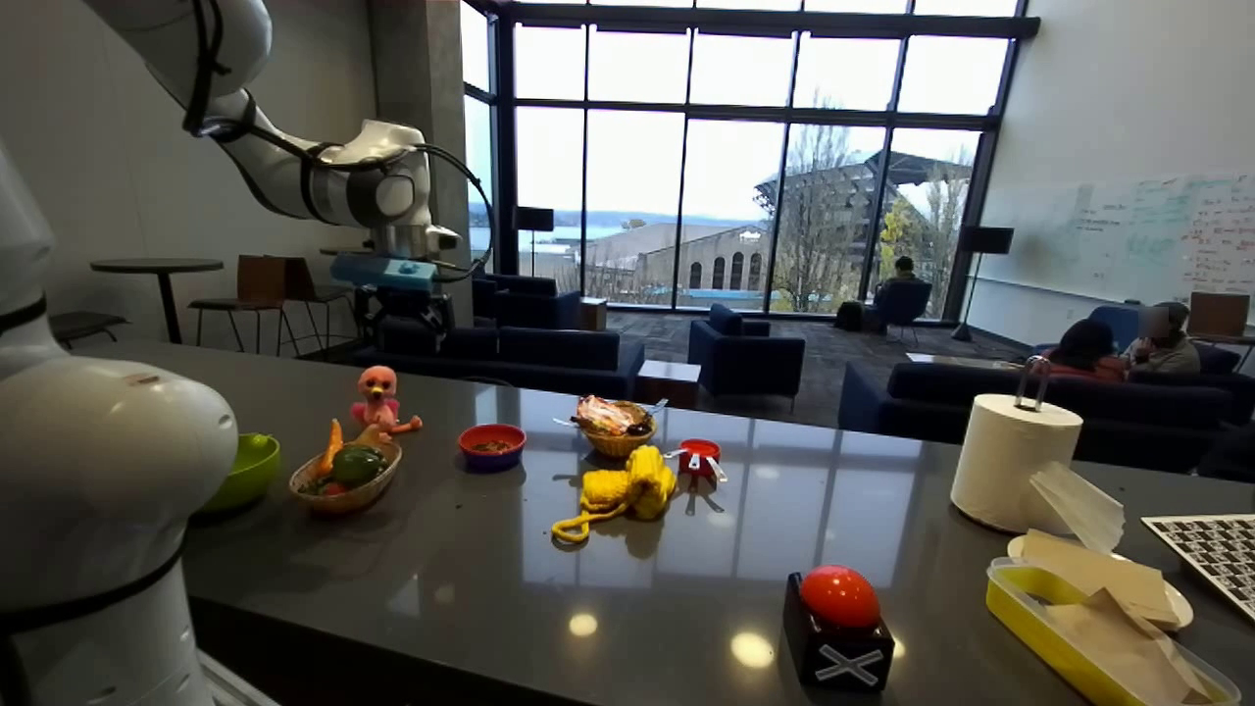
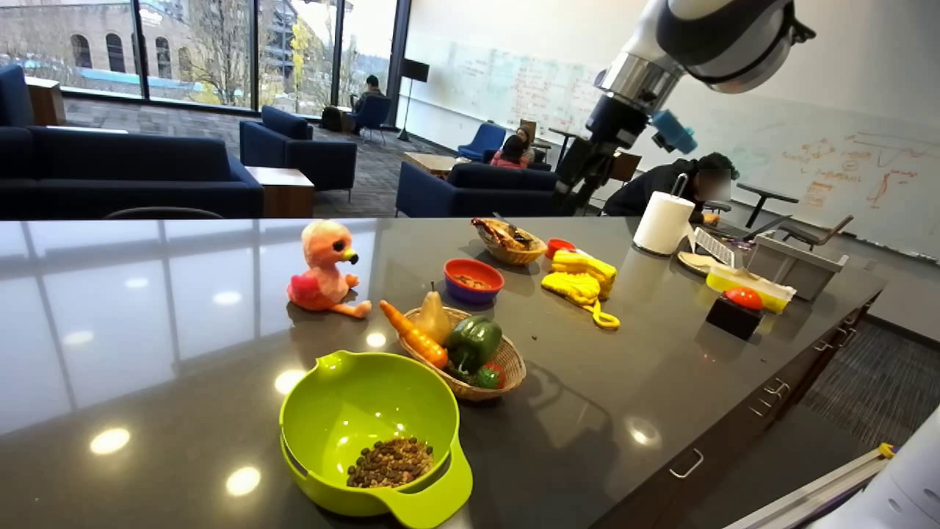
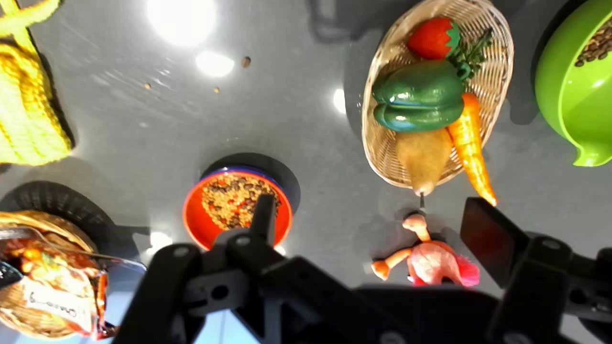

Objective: Move the toy to the right and put it on the yellow cloth.

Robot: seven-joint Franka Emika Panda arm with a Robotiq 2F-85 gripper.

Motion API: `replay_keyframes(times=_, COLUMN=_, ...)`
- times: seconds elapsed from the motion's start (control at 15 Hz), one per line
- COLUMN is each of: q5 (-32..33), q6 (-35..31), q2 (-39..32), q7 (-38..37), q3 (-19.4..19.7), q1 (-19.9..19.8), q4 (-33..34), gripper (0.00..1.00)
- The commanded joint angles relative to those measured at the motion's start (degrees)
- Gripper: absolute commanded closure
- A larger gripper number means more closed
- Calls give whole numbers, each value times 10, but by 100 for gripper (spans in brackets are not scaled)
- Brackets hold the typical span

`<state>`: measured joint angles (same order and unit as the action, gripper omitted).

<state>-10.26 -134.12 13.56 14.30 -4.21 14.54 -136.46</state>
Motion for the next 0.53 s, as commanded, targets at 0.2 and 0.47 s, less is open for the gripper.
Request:
replay_keyframes(times=0.2, q5=-6, q6=-16, q2=-146, q7=37, q3=-39, q1=-3, q4=168, gripper=0)
replay_keyframes(times=0.47, q5=-3, q6=-4, q2=-240, q7=50, q3=-61, q1=-8, q4=285, gripper=0)
